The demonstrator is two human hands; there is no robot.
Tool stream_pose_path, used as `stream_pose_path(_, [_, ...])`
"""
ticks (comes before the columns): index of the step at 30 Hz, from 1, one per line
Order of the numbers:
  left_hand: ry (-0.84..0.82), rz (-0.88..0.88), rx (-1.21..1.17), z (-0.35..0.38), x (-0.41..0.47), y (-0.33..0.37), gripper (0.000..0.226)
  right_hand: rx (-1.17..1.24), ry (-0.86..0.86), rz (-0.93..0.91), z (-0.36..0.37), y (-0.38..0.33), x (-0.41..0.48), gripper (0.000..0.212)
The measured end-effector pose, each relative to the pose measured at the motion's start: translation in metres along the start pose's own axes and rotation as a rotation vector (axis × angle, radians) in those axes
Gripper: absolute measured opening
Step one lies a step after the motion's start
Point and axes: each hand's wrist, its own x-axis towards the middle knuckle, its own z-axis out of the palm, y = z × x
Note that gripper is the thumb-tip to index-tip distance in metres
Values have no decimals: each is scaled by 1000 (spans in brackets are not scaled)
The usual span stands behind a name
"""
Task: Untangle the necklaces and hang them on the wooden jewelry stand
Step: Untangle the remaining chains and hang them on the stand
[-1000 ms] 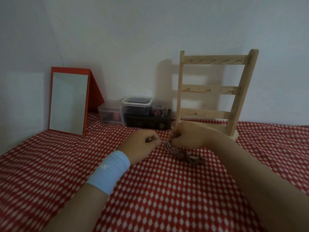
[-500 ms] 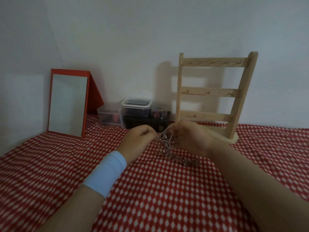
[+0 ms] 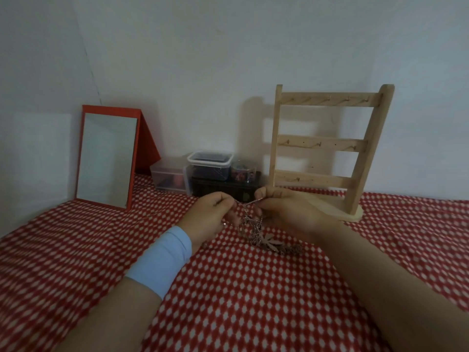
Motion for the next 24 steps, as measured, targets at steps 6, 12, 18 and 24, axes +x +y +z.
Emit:
stream_pose_path(6, [54, 120, 2, -2, 1, 0, 24, 169, 139, -28, -1, -8, -3, 26])
stream_pose_path(12, [4, 254, 134, -2, -2, 5, 26, -201, 382, 69, 6, -11, -3, 21])
stream_pose_path(18, [-106, 195, -214, 0, 1, 4, 51, -670, 84, 356, 11, -18, -10, 48])
stream_pose_path(24, [-21, 158, -118, -2, 4, -3, 29, -365, -143, 409, -1, -17, -10, 48])
